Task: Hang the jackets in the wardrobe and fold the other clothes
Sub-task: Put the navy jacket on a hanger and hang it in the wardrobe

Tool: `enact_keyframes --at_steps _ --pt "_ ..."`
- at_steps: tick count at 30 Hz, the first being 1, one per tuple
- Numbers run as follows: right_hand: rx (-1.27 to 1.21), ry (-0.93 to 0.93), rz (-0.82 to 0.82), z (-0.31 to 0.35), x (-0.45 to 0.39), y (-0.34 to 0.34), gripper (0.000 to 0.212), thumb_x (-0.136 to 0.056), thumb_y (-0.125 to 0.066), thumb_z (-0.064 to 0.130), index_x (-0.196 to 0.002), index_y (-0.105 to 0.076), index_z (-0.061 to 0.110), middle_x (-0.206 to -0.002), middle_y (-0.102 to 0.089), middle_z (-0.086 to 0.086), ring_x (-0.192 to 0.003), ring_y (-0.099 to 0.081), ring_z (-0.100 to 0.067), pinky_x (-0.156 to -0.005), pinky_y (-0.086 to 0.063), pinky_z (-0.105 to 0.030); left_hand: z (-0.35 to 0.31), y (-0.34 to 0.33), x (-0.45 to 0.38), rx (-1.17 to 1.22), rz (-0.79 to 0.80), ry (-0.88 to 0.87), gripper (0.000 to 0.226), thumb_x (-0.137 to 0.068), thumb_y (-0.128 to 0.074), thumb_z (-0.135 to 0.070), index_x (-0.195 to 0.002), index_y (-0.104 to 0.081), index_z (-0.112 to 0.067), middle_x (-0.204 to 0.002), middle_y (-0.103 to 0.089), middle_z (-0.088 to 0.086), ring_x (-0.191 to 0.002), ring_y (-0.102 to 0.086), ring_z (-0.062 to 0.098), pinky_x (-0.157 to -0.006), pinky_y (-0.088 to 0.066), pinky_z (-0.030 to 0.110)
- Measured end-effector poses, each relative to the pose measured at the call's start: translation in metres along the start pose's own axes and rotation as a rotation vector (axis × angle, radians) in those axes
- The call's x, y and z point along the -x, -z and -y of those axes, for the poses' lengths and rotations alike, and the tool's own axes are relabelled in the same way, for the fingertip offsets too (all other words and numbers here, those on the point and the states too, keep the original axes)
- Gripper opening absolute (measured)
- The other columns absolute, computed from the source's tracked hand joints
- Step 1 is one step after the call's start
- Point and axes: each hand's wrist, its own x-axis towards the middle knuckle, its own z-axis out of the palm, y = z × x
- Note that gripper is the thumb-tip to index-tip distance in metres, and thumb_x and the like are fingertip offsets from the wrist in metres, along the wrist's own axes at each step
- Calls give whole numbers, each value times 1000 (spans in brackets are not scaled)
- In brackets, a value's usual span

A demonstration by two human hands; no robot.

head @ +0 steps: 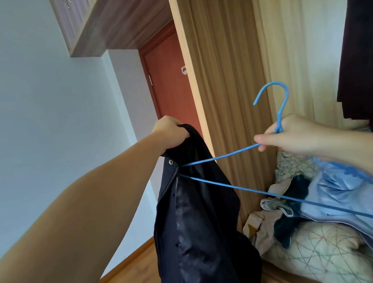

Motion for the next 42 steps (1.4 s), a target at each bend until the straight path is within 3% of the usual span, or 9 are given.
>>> enact_keyframes --at_steps 3,6,9,14,17,20,22,33,42 --pt "122 50 -37 8 -4 4 27 -92 -62 32 -76 -76 14 -29 -32 9 -34 -33 -9 -50 -27 -29 3 7 -1 -65 18 -45 20 -84 -59 -7 -96 -74 -5 -80 -65 6 -68 -58 18 -57 -51 25" --pt "173 57 -75 5 -8 12 26 -90 -65 33 -70 -75 21 -48 -53 -3 -55 -49 -25 -59 -38 -34 8 11 -3 -75 41 -74 26 -83 -58 -2 -97 -76 -14 -84 -66 2 -69 -58 14 -56 -47 20" --pt "209 73 -91 6 -10 12 27 -90 -64 33 -69 -74 20 -53 -52 -13 -54 -46 -21 -56 -36 -30 6 11 -3 -76 59 -101 28 -83 -58 -1 -95 -76 -19 -77 -63 -5 -69 -56 12 -55 -43 17" --pt "214 72 -64 24 -15 5 27 -89 -65 34 -66 -74 22 -56 -55 -8 -57 -49 -18 -57 -37 -28 -13 -3 -4 -71 67 -157 24 -82 -59 -6 -98 -76 -11 -94 -70 5 -84 -64 20 -77 -57 32" --pt "80 75 -17 31 -15 -13 28 -90 -64 35 -69 -75 22 -63 -62 -12 -63 -55 -22 -64 -43 -30 -36 -15 0 -59 83 -232 22 -82 -61 -9 -98 -75 -9 -96 -69 7 -86 -63 22 -71 -54 29" --pt "-36 -56 -11 24 -13 -22 28 -93 -61 33 -75 -74 17 -34 -32 7 -37 -31 -14 -46 -33 -23 -48 -21 3 -25 91 -248 21 -80 -61 -10 -97 -75 -7 -94 -70 8 -86 -64 23 -71 -57 32" --pt "-132 -107 -36 20 -13 -19 27 -93 -61 32 -77 -72 14 -37 -24 7 -35 -21 -12 -40 -20 -21 -49 -24 8 25 99 -252 23 -80 -59 -9 -97 -75 -9 -92 -70 6 -85 -64 22 -67 -55 28" --pt "-302 -39 -131 21 -16 14 24 -96 -57 27 -85 -72 12 -49 -26 4 -45 -20 -13 -41 -19 -23 -60 -16 26 52 376 -340 25 -91 -47 -16 -104 -68 -12 -100 -68 5 -96 -62 22 -86 -50 34" --pt "-225 21 -122 13 -18 25 23 -97 -56 27 -87 -72 14 -47 -31 4 -42 -27 -11 -39 -27 -19 -60 -17 31 268 515 -285 21 -87 -52 -12 -98 -69 -12 -97 -70 8 -91 -67 22 -85 -52 35"
